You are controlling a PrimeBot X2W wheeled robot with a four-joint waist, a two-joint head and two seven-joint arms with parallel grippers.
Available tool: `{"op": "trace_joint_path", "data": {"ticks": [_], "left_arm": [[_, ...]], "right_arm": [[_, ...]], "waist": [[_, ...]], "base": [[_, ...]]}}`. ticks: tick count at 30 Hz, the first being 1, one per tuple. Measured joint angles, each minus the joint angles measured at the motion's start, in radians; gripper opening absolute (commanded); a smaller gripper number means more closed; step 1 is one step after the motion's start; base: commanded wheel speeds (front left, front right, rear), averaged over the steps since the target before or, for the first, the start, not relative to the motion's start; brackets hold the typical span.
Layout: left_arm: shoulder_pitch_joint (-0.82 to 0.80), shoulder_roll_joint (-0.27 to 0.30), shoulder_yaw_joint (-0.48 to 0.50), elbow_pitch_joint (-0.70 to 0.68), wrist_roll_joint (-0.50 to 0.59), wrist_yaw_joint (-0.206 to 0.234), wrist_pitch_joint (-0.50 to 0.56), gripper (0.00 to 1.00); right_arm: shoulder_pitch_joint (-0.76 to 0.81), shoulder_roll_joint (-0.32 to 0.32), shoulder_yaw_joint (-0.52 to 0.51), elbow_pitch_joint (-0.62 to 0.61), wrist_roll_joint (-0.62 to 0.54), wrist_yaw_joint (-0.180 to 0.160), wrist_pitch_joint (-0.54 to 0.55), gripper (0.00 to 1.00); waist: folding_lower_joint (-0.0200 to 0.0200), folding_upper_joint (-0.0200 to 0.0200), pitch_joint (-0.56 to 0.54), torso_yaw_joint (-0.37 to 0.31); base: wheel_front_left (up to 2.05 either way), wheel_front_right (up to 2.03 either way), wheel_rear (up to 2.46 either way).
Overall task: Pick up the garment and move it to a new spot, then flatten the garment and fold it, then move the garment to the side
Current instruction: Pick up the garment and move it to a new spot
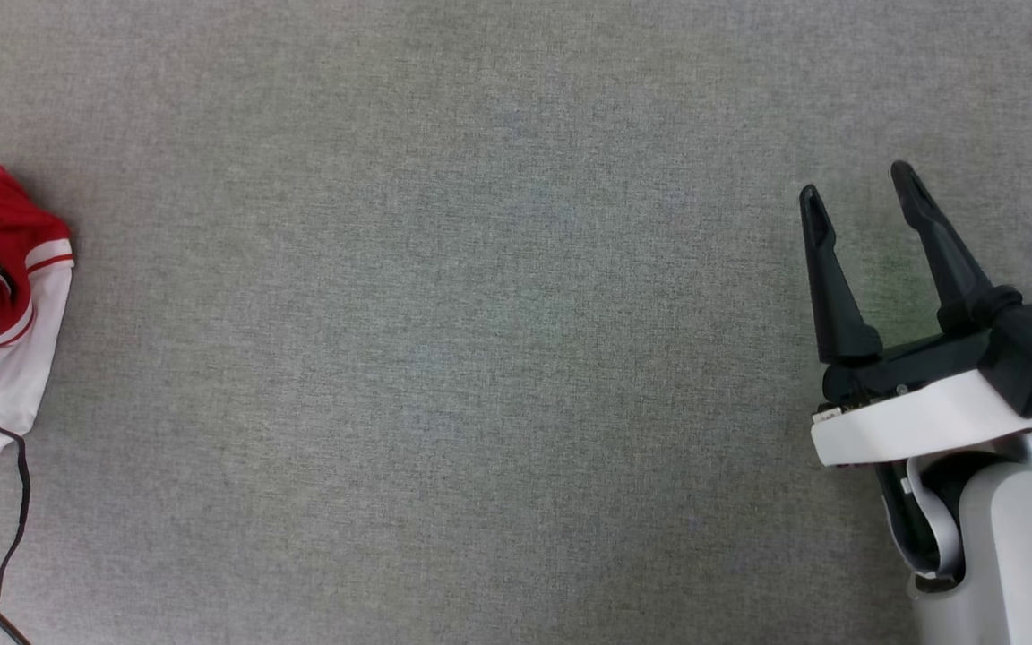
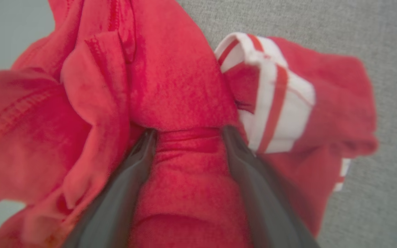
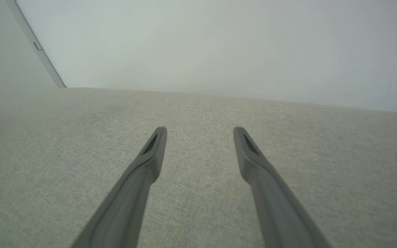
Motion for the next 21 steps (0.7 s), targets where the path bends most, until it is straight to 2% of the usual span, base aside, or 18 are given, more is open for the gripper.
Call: {"op": "trace_joint_path", "data": {"ticks": [1, 2, 7, 17, 21], "left_arm": [[-0.003, 0.0, 0.002, 0.006, 0.0, 0.008, 0.003, 0.38], [-0.003, -0.001, 0.003, 0.008, 0.001, 0.018, -0.002, 0.0], [0.003, -0.012, 0.001, 0.019, 0.005, 0.03, -0.067, 0.0], [-0.011, -0.022, -0.026, -0.075, 0.055, 0.027, -0.346, 0.0], [-0.011, -0.038, -0.049, -0.113, 0.076, 0.03, -0.416, 0.0]], "right_arm": [[-0.004, 0.0, -0.002, 0.001, -0.001, 0.0, -0.001, 1.0], [-0.006, 0.001, -0.002, 0.002, -0.001, 0.0, -0.003, 1.0], [-0.008, 0.003, -0.012, 0.011, -0.004, 0.0, -0.007, 1.0], [0.024, 0.007, -0.048, 0.02, -0.004, 0.0, -0.022, 1.0], [0.036, 0.009, -0.052, 0.027, -0.005, 0.0, -0.026, 1.0]], "waist": [[0.0, 0.0, -0.001, -0.001], [-0.0001, 0.0, -0.004, -0.001], [0.0, 0.0, -0.032, -0.002], [-0.0001, 0.0, -0.154, 0.003], [-0.0001, 0.0, -0.215, 0.0]], "base": [[0.0, 0.0, 0.0], [0.0, 0.0, 0.0], [0.0, 0.0, 0.0], [0.0, 0.0, 0.0], [0.0, 0.0, 0.0]]}}
